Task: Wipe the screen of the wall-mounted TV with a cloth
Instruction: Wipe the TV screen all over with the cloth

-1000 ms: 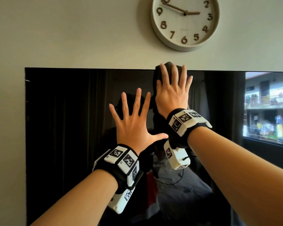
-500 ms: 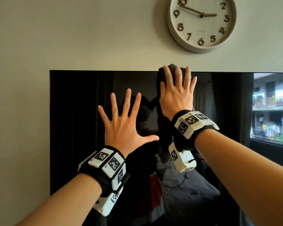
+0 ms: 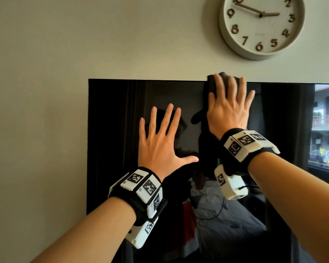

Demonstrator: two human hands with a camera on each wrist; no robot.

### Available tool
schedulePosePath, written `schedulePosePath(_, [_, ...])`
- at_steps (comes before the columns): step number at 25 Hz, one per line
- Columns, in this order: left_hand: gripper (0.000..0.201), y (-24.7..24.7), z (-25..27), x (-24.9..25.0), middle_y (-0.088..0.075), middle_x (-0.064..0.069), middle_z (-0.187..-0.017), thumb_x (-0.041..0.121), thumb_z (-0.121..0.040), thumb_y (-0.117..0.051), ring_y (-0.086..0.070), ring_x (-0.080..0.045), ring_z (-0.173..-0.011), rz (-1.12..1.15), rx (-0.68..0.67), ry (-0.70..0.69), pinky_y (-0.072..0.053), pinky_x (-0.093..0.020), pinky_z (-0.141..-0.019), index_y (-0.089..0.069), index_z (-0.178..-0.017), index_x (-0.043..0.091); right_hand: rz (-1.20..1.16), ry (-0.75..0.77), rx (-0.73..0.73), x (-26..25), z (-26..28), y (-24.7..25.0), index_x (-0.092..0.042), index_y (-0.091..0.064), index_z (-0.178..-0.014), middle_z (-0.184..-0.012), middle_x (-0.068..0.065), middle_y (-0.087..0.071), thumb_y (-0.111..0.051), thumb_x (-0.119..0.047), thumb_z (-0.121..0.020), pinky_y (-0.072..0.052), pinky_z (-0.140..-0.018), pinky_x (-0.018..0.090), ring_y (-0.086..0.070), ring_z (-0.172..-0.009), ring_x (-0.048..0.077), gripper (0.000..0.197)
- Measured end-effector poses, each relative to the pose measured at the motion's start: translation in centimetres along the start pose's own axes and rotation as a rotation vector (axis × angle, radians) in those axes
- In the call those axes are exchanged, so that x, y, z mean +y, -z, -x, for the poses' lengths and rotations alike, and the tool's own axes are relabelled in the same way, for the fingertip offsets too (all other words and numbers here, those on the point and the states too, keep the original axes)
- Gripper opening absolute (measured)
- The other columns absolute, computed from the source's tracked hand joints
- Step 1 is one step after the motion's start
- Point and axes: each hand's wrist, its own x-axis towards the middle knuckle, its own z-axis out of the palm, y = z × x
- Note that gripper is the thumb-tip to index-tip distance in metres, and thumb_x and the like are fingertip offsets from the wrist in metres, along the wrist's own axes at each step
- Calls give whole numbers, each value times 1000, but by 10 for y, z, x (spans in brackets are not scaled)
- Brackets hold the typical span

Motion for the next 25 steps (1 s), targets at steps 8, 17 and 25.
schedulePosePath(8, [141,18,6,-74,22,-4,-167,105,-52,-34,15,-43,-151,1,-68,166,-2,-72,-116,17,-158,28,-12,165,-30,-84,19,-18,-25,-17,-155,-161,7,-17,-33,-35,-104,2,-117,57,-1,-149,35,55])
schedulePosePath(17, [135,21,15,-88,22,2,-167,102,-54,-33,17,-35,-153,16,-95,122,-3,-65,-120,16,-158,30,-10,231,-10,-119,27,-32,-23,-17,-156,-161,10,-15,-33,-34,-103,5,-117,56,-3,-148,37,56])
schedulePosePath(25, [137,19,26,-113,15,1,-168,101,-55,-42,11,-28,-155,47,-59,111,-5,-57,-124,9,-160,30,-2,233,44,-126,31,-36,-20,-21,-155,-160,11,-19,-34,-35,-102,0,-116,59,-9,-147,39,57])
